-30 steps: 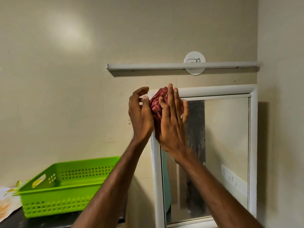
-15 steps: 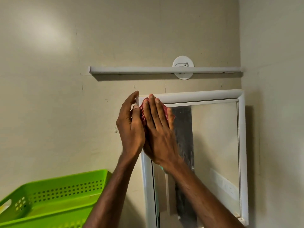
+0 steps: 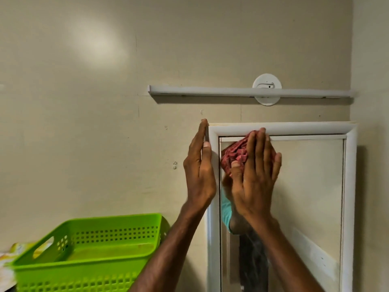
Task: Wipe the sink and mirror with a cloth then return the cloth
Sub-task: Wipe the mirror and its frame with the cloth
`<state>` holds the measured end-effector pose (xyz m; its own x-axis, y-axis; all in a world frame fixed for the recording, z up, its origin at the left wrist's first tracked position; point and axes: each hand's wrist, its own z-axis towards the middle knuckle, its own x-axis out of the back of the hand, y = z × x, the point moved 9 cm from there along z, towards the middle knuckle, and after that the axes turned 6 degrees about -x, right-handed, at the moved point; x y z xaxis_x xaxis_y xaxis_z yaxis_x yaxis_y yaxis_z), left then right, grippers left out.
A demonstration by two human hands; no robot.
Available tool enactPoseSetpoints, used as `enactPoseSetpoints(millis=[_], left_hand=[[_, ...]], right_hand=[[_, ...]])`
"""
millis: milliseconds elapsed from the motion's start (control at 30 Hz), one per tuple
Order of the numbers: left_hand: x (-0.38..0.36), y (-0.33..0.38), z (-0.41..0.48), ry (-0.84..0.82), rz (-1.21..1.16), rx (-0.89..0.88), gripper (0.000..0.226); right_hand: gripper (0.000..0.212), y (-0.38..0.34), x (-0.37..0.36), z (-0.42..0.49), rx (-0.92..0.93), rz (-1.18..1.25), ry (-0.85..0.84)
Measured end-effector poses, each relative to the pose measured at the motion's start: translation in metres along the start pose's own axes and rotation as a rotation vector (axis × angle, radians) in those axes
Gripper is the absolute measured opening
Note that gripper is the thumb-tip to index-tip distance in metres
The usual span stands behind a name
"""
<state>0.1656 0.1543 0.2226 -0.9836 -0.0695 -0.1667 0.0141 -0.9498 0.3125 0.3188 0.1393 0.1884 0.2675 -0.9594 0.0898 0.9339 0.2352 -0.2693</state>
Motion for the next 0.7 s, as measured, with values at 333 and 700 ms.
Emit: enactPoseSetpoints(millis=[333, 700], left_hand=[[-0.005, 0.002, -0.005, -0.051, 0.010, -0.013, 0.048], [-0.008, 0.006, -0.007, -0.084, -0.002, -0.010, 0.050]], right_hand=[[0.083, 0.026, 0.003, -0.005, 0.233, -0.024, -0.092], [0.071, -0.014, -0.007, -0.024, 0.049, 0.042, -0.033]])
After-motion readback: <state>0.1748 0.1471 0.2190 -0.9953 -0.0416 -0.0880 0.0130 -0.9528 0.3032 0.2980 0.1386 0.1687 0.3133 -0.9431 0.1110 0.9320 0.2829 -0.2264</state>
